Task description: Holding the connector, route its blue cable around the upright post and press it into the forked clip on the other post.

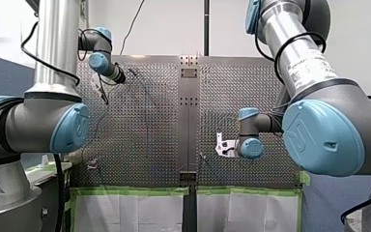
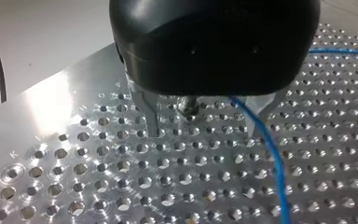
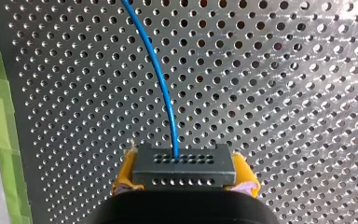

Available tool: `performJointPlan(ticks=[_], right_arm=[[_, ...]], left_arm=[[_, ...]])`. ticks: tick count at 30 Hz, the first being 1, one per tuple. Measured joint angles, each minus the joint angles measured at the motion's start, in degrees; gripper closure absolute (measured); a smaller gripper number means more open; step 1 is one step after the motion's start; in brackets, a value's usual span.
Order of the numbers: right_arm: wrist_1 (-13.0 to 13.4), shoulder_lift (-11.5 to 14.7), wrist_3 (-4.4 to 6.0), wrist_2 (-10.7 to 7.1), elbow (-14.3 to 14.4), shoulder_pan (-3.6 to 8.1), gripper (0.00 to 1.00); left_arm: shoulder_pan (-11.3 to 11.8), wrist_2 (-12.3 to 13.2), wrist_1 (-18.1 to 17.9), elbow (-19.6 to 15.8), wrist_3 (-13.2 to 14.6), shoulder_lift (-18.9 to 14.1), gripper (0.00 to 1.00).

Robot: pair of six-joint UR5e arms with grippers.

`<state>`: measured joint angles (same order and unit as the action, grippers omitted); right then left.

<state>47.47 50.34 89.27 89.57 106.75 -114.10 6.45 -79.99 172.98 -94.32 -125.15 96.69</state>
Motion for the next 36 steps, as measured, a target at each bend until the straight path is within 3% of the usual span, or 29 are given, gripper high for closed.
performJointPlan(ticks=[12,18,27,36], right_arm=[[0.1,0.0,0.05,0.0,0.0,0.01,1.0],[0.0,0.0,0.05,0.0,0.0,0.0,1.0],[-0.1,0.0,-0.03,0.0,0.0,-0.02,1.0],[-0.1,0.0,-0.03,0.0,0.0,-0.1,1.0]], left_arm=[[-0.2,0.2,0.5,-2.9,1.0,-3.4,0.11],[-0.8,-0.2,2.7,-3.3,3.2,-4.3,0.11],[-0.7,-3.6,6.6,-4.8,7.0,-7.8,0.11],[-0.7,-7.4,10.8,-1.7,11.1,-11.9,0.11]])
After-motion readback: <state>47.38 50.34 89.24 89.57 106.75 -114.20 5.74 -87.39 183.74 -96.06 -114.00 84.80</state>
